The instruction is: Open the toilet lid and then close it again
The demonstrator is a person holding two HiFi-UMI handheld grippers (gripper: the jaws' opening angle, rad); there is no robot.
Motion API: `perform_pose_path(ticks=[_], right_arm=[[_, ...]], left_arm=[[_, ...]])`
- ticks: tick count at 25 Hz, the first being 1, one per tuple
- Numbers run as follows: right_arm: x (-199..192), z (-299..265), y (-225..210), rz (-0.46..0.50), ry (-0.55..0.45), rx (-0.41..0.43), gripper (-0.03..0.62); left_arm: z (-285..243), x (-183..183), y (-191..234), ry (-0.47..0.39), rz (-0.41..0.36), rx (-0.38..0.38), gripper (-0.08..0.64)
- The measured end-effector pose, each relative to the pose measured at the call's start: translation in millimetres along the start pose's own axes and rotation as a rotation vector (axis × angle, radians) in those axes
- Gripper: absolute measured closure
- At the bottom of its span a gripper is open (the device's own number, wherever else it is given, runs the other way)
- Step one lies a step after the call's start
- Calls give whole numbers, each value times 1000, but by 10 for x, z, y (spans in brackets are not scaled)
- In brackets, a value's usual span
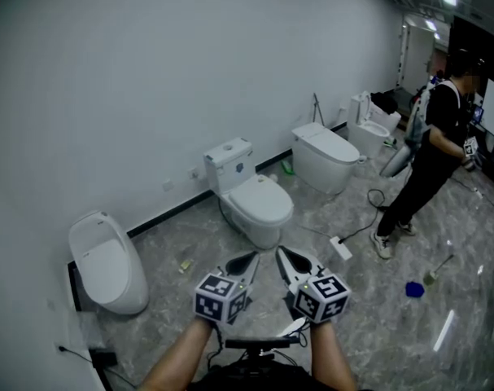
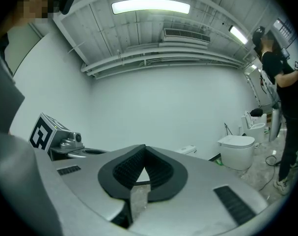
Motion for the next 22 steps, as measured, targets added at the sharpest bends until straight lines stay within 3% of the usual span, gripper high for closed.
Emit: perform_pose_path(ticks=[12,22], right_arm=[[-23,186,-591,6,53,36,581],[-7,-282,-962,4,76,15,581]], left_arm=[[-474,-2,-234,22,41,62,554],[-947,11,197,42,65,46,554]])
Point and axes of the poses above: the fingertips, and each gripper's own axes: z backward along the fingers, y to its left, x out of its top, the point moved 4 cm from there along z, backward along the fingers, and after that the axes turned 3 degrees about y, right-handed, at the moved point
